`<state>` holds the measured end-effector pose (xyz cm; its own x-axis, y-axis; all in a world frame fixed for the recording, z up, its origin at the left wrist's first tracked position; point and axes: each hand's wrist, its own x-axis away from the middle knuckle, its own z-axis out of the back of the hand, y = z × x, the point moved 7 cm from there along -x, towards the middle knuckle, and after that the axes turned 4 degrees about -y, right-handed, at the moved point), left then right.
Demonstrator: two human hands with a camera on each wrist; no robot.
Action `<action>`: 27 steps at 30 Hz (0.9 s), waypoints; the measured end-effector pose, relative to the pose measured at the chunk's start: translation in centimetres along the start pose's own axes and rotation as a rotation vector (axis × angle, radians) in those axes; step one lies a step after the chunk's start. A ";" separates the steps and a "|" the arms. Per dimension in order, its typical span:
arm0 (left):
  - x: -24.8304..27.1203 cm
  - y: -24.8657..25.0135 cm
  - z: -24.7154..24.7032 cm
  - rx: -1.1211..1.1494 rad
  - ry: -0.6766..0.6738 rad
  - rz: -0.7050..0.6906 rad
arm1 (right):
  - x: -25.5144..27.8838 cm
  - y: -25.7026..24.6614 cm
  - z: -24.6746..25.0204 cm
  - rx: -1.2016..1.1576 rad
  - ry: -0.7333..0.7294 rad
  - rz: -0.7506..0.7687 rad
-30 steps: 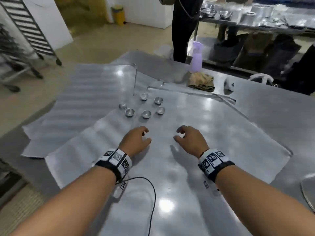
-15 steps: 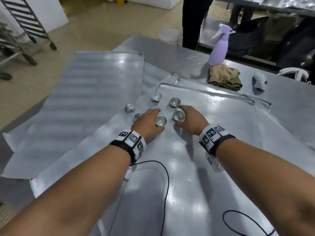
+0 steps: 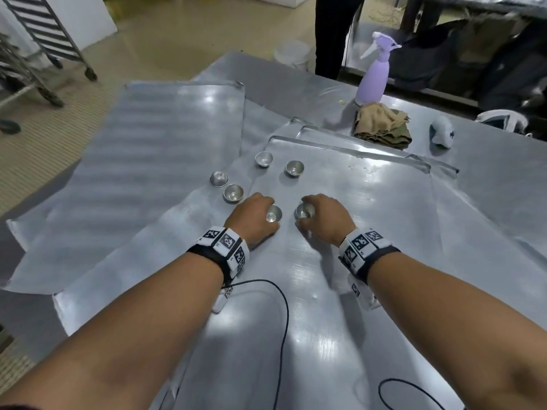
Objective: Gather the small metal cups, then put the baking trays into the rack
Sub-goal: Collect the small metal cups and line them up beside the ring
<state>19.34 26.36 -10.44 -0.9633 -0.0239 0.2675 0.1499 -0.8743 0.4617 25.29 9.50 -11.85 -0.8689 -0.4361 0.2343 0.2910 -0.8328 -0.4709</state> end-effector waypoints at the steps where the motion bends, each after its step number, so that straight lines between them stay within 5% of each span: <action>1: 0.6 0.4 -0.4 0.001 -0.013 -0.002 | 1.2 0.1 0.0 -0.019 -0.007 -0.006; 11: 9.1 9.8 -6.1 0.026 -0.116 -0.163 | 17.1 4.6 0.5 -0.143 -0.040 -0.140; 27: 25.5 33.5 -22.6 -0.013 -0.228 -0.462 | 49.0 21.3 5.5 -0.227 0.228 -0.329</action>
<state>-5.22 -14.50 -7.30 -0.8549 0.4715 0.2167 -0.2839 -0.7746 0.5652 -8.89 -31.52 -5.68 -0.9738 -0.0533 0.2211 -0.0882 -0.8077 -0.5829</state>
